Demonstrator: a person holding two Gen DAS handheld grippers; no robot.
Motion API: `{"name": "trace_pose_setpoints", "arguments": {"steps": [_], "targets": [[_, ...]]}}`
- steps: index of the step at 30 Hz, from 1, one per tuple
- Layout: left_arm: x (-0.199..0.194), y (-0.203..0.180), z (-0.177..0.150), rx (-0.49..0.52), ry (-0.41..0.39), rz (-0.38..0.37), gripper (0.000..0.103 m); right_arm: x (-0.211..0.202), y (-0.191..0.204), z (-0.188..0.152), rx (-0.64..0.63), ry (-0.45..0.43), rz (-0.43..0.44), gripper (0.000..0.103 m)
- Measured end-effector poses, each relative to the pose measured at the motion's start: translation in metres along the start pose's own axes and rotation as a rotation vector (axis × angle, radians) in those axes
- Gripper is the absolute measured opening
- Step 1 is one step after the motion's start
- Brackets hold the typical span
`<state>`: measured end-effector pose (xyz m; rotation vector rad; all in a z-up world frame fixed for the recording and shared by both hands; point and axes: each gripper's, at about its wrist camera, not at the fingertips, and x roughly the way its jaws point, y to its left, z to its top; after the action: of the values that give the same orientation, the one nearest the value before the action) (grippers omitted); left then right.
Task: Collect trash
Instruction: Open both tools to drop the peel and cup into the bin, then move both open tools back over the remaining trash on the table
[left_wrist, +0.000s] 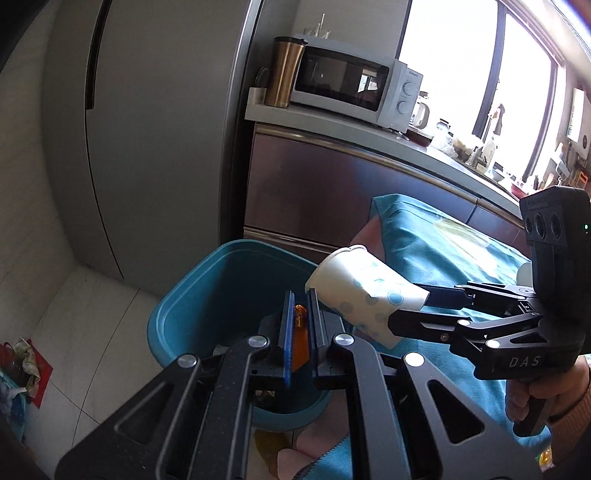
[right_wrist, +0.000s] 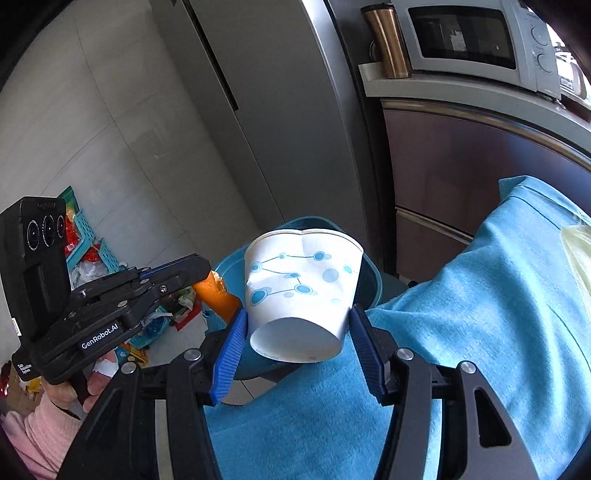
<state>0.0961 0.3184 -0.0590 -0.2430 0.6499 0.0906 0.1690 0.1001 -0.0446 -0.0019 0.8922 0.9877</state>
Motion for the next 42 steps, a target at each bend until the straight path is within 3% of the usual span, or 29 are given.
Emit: {"name": "trace_pose_setpoints", "arguments": {"steps": [7,10,14,22,33,42], "targets": [[0.029,0.011,-0.005,-0.026,0.044,0.038,0.007,0.029,-0.001,0.010,0.030,0.059,0.009,0.056],[0.039,0.017,-0.006,-0.051,0.055,0.054,0.012,0.036,-0.003,0.015,0.037,0.071,-0.003,0.058],[0.047,0.021,-0.010,-0.067,0.062,0.065,0.023,0.035,-0.004,0.012,0.060,0.063,-0.002,0.059],[0.038,0.010,-0.019,-0.043,0.047,0.058,0.030,0.013,-0.012,-0.003,0.090,0.028,0.020,0.059],[0.009,-0.044,-0.025,0.026,-0.003,-0.053,0.041,-0.062,-0.017,-0.043,0.088,-0.074,0.023,0.059],[-0.002,-0.121,-0.035,0.101,0.007,-0.231,0.046,-0.147,-0.047,-0.091,0.172,-0.182,-0.083,0.059]]}}
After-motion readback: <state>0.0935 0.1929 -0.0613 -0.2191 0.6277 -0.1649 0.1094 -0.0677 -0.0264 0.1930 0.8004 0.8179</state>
